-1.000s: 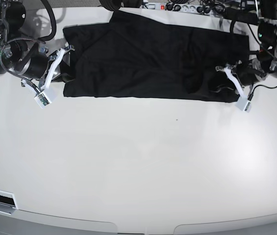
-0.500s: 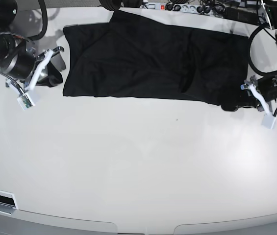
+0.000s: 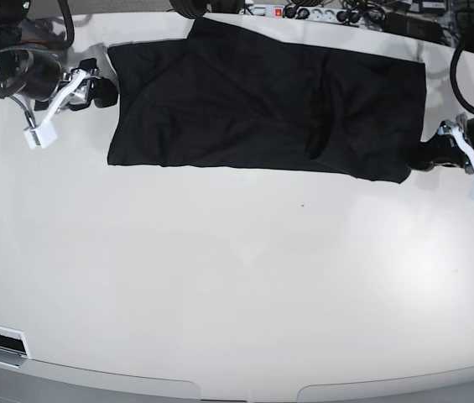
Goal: Layout the t-shirt on the table in an organized manner, then fold the t-shirt properly
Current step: 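Release the left gripper and drag the folded shirt with the right gripper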
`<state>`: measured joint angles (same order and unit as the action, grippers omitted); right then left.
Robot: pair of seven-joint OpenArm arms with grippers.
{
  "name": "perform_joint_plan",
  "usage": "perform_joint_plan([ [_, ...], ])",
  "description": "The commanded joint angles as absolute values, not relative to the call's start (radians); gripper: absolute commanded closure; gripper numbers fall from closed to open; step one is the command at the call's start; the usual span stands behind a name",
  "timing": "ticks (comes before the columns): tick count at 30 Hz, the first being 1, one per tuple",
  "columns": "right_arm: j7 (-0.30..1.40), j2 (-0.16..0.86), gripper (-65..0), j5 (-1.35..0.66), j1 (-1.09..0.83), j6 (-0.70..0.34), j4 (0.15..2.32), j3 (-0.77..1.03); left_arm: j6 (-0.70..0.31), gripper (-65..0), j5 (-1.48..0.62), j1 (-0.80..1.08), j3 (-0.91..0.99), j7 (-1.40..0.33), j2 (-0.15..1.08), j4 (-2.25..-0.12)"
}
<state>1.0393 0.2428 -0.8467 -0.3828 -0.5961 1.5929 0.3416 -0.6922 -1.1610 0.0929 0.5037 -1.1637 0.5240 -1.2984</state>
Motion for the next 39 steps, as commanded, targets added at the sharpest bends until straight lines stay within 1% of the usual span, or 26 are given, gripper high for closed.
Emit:
perform_joint_plan([
  [1, 1.032, 0.245, -39.5, -0.871, -0.368, -0.616, 1.573, 0.356, -0.698, 0.0, -1.188, 0.089, 0.51, -1.151, 0.549, -1.314],
  [3, 1.042, 0.223, -39.4, -0.896, -0.348, -0.646, 1.506, 0.367, -0.698, 0.0, -1.187, 0.089, 0.511, -1.153, 0.551, -1.314],
  [6, 1.098, 0.189, -39.4, -0.955, -0.325, -0.698, 1.431, 0.366, -0.698, 0.0, -1.188, 0.089, 0.511, -1.153, 0.551, -1.314],
  [8, 1.122, 0.163, -39.4, -0.974, -0.321, -0.698, 1.405, 0.366, -0.698, 0.0, -1.188, 0.089, 0.511, -1.153, 0.551, -1.314],
  [17, 1.12, 0.081, -39.4, -0.995, -0.316, -0.698, 1.404, 0.364, -0.698, 0.0, -1.189, 0.089, 0.511, -1.153, 0.551, -1.314],
  [21, 1.126, 0.078, -39.4, -1.018, -0.309, -0.698, 1.404, 0.345, -0.698, 0.0, -1.2, 0.088, 0.511, -1.153, 0.551, -1.314],
  [23, 1.158, 0.084, -39.4, -1.031, -0.295, -0.698, 1.406, 0.344, -0.698, 0.0, -1.211, 0.088, 0.511, -1.153, 0.551, -1.314],
  [25, 1.202, 0.104, -39.4, -1.091, -0.283, -0.698, 1.406, 0.344, -0.698, 0.0, -1.21, 0.089, 0.511, -1.153, 0.551, -1.314],
  [28, 1.209, 0.137, -39.4, -1.18, -0.283, -0.698, 1.406, 0.345, -0.698, 0.0, -1.21, 0.091, 0.511, -1.156, 0.551, -1.314],
  [32, 1.186, 0.131, -39.4, -1.171, -0.283, -0.698, 1.406, 0.35, -0.698, 0.0, -1.211, 0.091, 0.511, -1.155, 0.551, -1.314],
  [36, 1.186, 0.101, -39.4, -1.168, -0.283, -0.698, 1.405, 0.347, -0.698, 0.0, -1.218, 0.091, 0.511, -1.153, 0.551, -1.314],
  [39, 1.146, 0.067, -39.4, -1.068, -0.282, -0.698, 1.405, 0.347, -0.698, 0.0, -1.217, 0.091, 0.511, -1.153, 0.551, -1.314],
])
